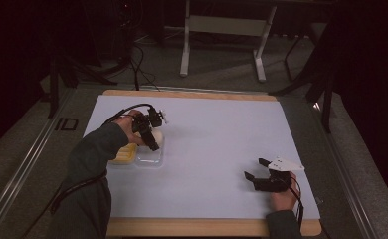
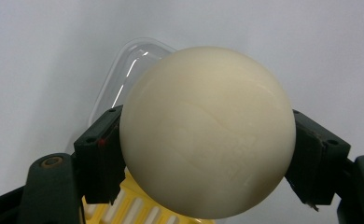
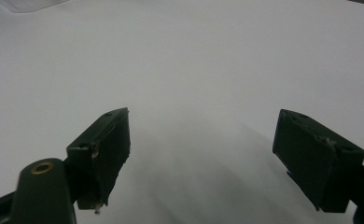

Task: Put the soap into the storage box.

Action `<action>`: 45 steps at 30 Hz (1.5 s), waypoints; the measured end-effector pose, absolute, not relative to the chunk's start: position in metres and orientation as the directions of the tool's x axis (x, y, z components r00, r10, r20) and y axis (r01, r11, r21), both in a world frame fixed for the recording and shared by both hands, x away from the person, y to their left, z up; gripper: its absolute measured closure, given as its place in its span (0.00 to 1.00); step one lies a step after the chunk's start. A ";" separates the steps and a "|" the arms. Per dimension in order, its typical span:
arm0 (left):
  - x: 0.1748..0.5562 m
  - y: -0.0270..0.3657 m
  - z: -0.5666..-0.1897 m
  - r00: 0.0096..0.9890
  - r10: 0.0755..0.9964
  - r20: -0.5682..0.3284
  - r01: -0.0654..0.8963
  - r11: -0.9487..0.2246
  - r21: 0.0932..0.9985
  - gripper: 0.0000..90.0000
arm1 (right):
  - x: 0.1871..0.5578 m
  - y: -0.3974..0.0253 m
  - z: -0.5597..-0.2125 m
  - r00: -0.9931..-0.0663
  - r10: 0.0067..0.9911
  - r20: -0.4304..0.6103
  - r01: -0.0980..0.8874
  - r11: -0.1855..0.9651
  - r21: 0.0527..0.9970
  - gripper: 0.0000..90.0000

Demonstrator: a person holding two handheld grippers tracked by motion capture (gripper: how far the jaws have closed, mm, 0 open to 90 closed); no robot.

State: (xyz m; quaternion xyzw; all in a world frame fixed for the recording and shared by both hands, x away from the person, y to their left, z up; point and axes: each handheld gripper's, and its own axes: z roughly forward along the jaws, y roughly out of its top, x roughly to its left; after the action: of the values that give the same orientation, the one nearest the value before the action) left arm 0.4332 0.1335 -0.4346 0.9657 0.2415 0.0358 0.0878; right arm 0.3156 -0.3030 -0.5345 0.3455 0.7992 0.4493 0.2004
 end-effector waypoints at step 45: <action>0.438 0.182 -0.436 0.773 0.631 0.062 0.613 -0.769 0.184 0.27 | 0.315 -0.303 -0.534 -0.681 0.733 -0.013 0.371 0.360 0.856 0.21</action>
State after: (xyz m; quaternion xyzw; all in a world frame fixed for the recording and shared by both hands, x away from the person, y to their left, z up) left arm 0.4379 0.1824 -0.4363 0.9385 0.3314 0.0602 0.0768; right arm 0.3152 -0.3028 -0.5344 0.3451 0.7996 0.4483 0.2015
